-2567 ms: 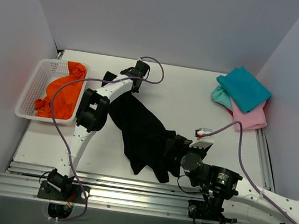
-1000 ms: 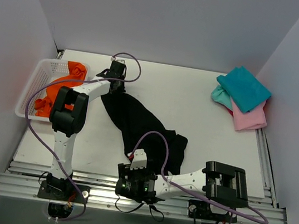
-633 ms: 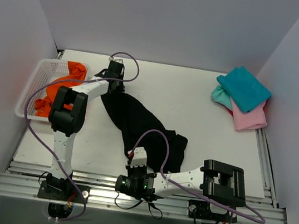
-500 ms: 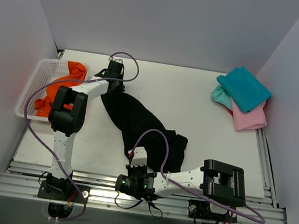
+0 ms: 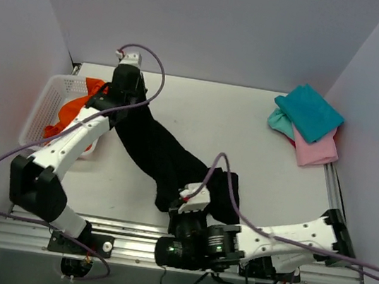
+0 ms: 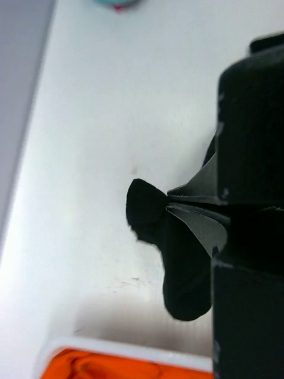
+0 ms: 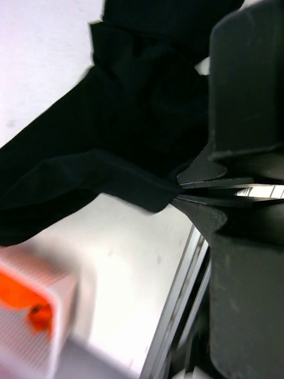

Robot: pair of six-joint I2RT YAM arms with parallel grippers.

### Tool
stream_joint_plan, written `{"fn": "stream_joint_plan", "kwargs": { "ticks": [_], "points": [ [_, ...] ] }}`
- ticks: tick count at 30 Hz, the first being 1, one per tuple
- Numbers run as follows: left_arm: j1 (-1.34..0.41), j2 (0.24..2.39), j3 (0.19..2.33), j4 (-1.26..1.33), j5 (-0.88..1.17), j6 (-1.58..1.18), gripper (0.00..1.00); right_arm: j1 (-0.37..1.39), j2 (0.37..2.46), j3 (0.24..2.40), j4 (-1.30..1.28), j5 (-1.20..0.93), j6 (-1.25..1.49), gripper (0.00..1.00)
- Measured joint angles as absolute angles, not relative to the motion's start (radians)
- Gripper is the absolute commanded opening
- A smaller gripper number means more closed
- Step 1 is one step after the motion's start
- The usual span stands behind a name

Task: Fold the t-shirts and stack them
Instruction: Flatten the tshirt out

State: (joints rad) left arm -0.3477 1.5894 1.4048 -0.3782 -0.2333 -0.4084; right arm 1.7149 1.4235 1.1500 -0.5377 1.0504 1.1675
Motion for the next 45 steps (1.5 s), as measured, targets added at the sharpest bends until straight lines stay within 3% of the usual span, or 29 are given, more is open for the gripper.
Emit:
{"fn": "stream_joint_plan", "kwargs": {
  "ticks": [7,15,19,25,31,33,37,45],
  "points": [
    [-0.498,1.105,1.491,-0.492,-0.369,-0.401,0.02,1.865,1.151,1.348,-0.884,1.262,1.246,0.00],
    [-0.575,0.852,1.611,-0.612,-0.406,-0.396,0.02,1.893,1.041,1.567,-0.949,1.393,1.040,0.00],
    [-0.575,0.817,1.690,-0.610,-0.378,-0.376,0.02,1.893,0.971,1.591,-0.741,1.421,0.731,0.00],
    [-0.575,0.884,1.765,-0.549,-0.371,-0.331,0.02,1.889,0.796,1.443,-0.172,1.445,0.154,0.00],
    [-0.575,1.080,1.660,-0.389,-0.386,-0.306,0.02,1.892,0.632,1.288,0.184,1.468,-0.198,0.00],
    [-0.576,1.156,1.582,-0.321,-0.395,-0.298,0.02,1.905,0.610,1.258,0.255,1.431,-0.291,0.00],
    [-0.577,1.270,1.436,-0.281,-0.374,-0.291,0.02,1.965,0.670,1.337,0.160,1.185,-0.393,0.00],
    [-0.581,1.092,1.359,-0.195,-0.180,-0.228,0.02,1.969,1.142,1.806,-0.174,0.698,-0.516,0.00]
  ]
}}
